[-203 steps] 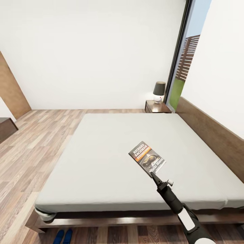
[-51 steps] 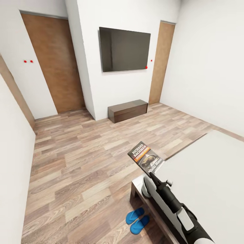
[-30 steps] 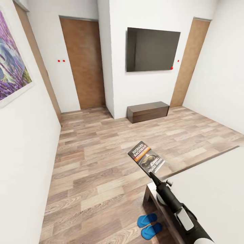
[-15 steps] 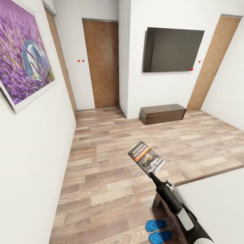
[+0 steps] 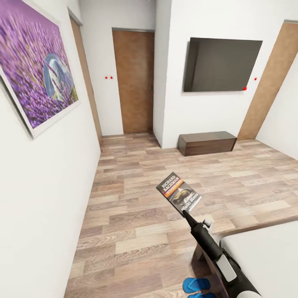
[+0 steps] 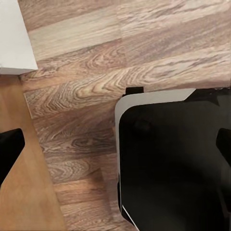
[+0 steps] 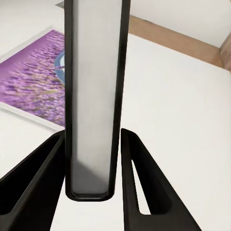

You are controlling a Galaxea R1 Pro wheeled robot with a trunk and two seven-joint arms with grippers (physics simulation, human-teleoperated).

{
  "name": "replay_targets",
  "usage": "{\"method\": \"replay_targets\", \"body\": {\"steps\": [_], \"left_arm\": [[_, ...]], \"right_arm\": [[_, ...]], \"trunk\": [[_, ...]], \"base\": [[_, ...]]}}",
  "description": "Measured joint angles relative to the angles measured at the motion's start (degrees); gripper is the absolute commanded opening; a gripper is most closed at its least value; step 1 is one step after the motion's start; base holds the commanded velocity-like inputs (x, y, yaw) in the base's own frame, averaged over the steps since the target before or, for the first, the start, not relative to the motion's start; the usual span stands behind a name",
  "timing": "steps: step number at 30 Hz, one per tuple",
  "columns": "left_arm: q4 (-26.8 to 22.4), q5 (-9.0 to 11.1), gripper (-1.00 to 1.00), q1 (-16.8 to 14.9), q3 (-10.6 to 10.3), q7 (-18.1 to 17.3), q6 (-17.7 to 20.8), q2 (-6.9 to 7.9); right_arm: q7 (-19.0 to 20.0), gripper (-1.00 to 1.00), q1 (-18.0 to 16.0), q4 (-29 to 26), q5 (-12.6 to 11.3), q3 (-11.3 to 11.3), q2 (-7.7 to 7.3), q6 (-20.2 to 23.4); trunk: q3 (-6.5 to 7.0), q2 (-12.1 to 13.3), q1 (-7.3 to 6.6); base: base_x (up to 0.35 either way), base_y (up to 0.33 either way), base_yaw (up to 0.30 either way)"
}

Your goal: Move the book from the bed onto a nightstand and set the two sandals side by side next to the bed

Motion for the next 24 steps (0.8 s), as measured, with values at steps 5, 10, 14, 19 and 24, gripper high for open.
{"method": "replay_targets", "body": {"steps": [5,10,14,19,24], "left_arm": [[0.00,-0.02,1.00,0.00,0.00,-0.03,-0.01,-0.02],[0.00,-0.15,1.00,0.00,0.00,-0.04,-0.01,-0.03],[0.01,-0.23,1.00,0.00,-0.03,-0.07,-0.02,-0.04],[0.01,-0.16,1.00,0.00,-0.05,-0.11,-0.01,-0.03],[0.01,0.02,1.00,0.00,-0.03,-0.18,-0.01,-0.04]], "right_arm": [[0.01,-1.00,0.01,0.02,0.00,-0.05,0.02,0.00],[0.01,-1.00,0.02,0.04,-0.03,-0.08,0.02,-0.01],[0.01,-1.00,0.00,0.05,-0.06,-0.09,0.03,-0.01],[0.01,-1.00,0.03,0.07,-0.07,-0.09,0.03,-0.01],[0.01,-1.00,0.02,0.07,-0.07,-0.08,0.03,-0.01]], "trunk": [[0.44,0.00,0.00],[0.73,0.01,0.00],[0.83,0.00,0.00],[0.87,0.01,-0.01],[0.92,0.01,0.00]], "base": [[0.118,0.000,0.014],[0.103,0.000,0.005],[0.127,0.000,0.002],[0.217,0.064,0.001],[0.191,0.143,0.000]]}}
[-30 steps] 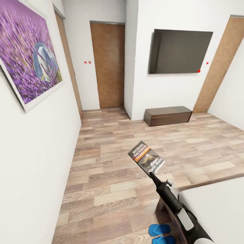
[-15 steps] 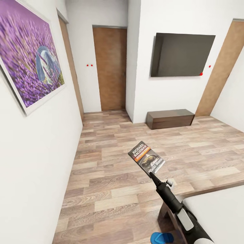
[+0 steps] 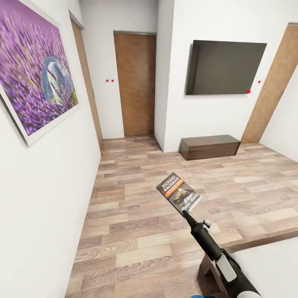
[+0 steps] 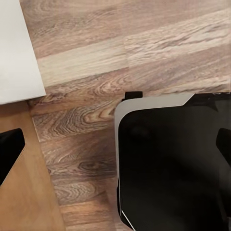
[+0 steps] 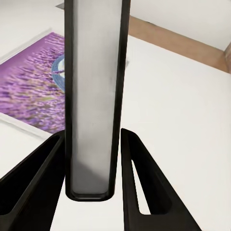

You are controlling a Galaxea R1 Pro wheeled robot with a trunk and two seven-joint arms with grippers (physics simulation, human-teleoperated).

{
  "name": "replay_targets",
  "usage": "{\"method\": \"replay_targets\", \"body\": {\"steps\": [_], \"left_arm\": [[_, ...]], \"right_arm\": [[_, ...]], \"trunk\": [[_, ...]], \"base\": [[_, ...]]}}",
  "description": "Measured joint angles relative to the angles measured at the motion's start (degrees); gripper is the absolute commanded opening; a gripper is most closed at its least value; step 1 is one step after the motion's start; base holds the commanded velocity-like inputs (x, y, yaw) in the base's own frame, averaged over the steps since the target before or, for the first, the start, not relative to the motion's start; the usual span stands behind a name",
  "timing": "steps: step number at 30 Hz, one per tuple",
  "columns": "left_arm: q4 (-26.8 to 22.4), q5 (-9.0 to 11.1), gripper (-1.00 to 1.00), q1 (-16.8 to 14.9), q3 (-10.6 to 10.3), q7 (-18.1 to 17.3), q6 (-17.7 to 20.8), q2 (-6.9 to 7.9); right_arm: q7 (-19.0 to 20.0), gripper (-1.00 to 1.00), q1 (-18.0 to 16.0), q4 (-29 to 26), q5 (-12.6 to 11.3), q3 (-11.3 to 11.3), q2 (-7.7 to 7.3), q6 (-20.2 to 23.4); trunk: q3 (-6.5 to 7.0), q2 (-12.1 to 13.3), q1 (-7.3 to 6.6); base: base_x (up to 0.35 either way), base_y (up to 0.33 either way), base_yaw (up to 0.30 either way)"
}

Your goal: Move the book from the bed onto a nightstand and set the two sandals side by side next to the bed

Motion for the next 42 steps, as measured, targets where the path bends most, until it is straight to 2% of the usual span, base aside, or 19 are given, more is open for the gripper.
{"method": "replay_targets", "body": {"steps": [18,42], "left_arm": [[-0.01,-0.17,1.00,0.00,-0.03,-0.04,0.01,-0.06],[0.00,-0.36,1.00,0.00,-0.05,-0.04,0.00,-0.33]], "right_arm": [[0.01,-1.00,0.00,-0.01,0.02,-0.03,-0.05,0.01],[0.00,-1.00,0.02,0.01,0.11,0.04,-0.01,-0.01]], "trunk": [[0.92,0.00,0.00],[0.95,0.00,-0.01]], "base": [[0.086,0.055,0.000],[0.274,0.118,0.000]]}}
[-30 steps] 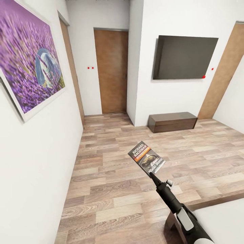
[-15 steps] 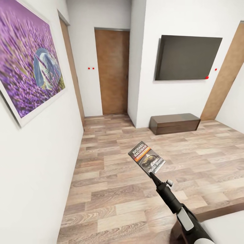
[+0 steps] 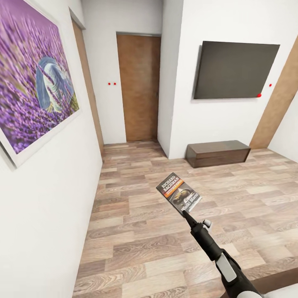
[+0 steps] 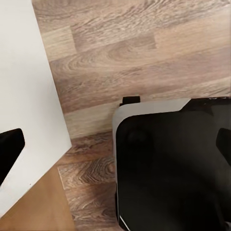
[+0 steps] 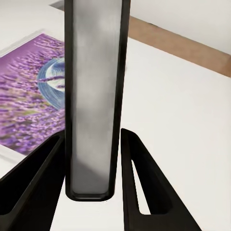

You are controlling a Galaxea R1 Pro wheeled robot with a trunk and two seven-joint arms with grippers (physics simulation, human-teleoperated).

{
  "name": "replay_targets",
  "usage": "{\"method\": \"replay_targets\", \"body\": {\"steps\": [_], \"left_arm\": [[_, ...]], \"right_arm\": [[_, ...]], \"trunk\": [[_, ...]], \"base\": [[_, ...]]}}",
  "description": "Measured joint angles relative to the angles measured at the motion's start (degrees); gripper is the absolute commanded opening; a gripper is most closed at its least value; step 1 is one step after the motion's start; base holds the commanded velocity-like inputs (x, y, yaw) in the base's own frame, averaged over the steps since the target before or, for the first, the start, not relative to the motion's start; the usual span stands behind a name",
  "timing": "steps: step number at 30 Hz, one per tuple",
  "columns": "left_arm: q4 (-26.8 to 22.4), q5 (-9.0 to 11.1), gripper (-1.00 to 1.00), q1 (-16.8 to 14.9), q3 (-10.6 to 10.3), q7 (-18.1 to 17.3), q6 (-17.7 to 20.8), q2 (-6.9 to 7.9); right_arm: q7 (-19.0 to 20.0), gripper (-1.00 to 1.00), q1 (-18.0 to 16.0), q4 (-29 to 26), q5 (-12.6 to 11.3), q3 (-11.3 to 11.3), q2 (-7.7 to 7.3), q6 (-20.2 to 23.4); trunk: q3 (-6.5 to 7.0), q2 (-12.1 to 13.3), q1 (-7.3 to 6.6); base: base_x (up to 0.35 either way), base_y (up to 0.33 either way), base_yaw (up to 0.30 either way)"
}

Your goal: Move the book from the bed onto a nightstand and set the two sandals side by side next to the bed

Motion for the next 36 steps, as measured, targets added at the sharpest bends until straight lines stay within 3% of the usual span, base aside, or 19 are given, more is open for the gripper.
{"method": "replay_targets", "body": {"steps": [36], "left_arm": [[-0.01,-0.12,1.00,0.00,0.00,0.00,0.01,-0.46]], "right_arm": [[0.00,-1.00,-0.02,0.08,-0.05,-0.04,0.01,0.00]], "trunk": [[0.00,0.00,0.00]], "base": [[0.300,0.047,0.000]]}}
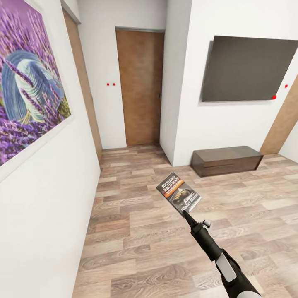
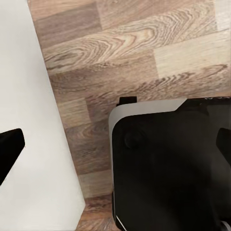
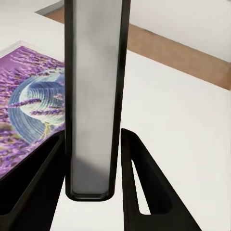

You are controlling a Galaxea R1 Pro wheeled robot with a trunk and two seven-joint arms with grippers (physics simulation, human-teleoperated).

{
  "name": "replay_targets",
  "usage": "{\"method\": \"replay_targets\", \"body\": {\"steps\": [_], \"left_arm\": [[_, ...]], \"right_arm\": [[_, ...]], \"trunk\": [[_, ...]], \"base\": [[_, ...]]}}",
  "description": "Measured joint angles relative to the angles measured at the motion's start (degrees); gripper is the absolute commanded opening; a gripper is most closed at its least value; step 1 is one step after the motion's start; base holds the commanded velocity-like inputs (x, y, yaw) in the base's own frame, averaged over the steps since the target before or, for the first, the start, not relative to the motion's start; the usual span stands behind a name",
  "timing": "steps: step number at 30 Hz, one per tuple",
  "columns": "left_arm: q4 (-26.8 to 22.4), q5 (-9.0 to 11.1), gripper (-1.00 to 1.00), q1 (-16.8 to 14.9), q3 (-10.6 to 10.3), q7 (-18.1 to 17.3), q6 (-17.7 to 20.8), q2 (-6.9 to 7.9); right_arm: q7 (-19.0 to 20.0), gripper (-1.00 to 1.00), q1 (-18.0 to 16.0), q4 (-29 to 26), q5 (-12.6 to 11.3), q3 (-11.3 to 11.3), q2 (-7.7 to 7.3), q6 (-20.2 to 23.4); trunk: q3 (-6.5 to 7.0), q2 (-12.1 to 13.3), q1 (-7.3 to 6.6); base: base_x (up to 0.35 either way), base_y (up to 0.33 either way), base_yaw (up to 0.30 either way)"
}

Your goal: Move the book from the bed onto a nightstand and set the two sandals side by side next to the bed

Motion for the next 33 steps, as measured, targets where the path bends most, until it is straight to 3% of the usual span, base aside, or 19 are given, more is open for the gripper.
{"method": "replay_targets", "body": {"steps": [21,33], "left_arm": [[0.00,0.00,1.00,0.00,0.00,0.00,0.00,0.00],[0.01,-0.01,1.00,-0.01,0.00,-0.02,0.01,-0.01]], "right_arm": [[0.05,-1.00,0.02,0.00,-0.01,0.00,-0.02,0.00],[0.24,-1.00,0.01,-0.03,-0.04,-0.07,-0.08,0.07]], "trunk": [[0.00,0.00,0.00],[0.00,0.00,0.00]], "base": [[0.338,0.001,-0.004],[0.338,0.000,-0.201]]}}
